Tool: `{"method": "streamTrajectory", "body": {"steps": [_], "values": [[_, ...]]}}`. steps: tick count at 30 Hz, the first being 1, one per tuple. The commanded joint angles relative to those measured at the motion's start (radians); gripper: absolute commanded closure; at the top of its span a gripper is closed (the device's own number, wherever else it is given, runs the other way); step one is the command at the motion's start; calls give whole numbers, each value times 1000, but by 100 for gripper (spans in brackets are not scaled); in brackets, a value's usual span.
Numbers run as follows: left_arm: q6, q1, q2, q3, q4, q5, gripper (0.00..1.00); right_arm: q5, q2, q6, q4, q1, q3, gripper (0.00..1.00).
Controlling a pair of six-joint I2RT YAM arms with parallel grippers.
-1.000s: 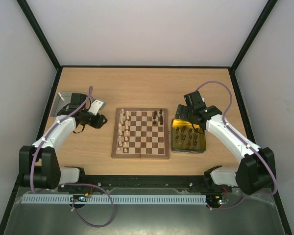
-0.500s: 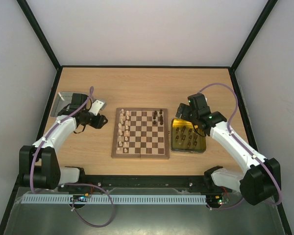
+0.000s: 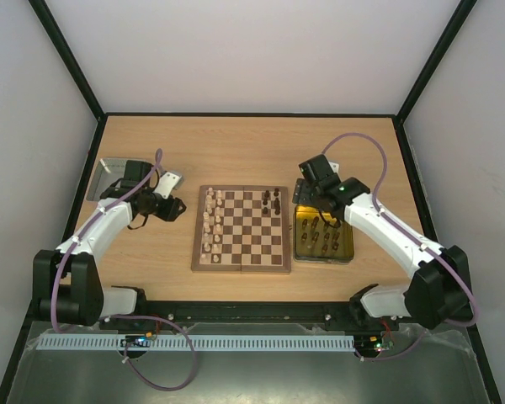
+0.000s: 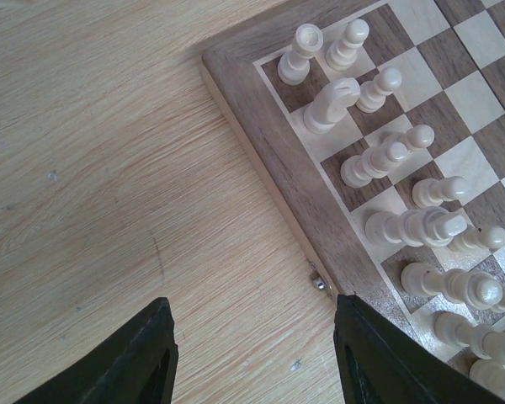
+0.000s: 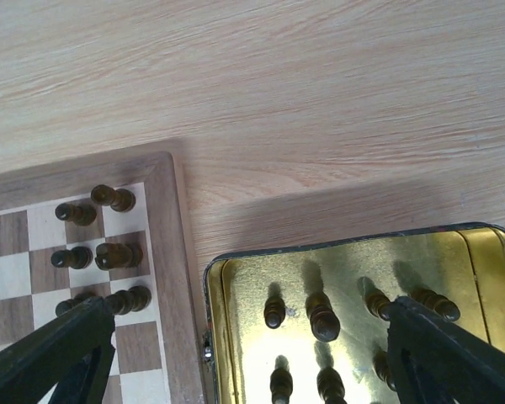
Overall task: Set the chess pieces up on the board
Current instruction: Pick up the chess piece from the storage box.
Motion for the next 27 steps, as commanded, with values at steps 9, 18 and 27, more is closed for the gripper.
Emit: {"method": "streamTrajectory", "body": {"steps": [9, 18, 27], "values": [[-6, -4, -9, -14, 3, -1, 46, -21, 106, -3, -205, 3, 112, 41], [0, -5, -12, -14, -1, 15, 46, -100, 168, 17, -148, 3, 50, 43], [2, -5, -27, -18, 0, 18, 45, -91, 191, 24, -131, 2, 24, 55]]}}
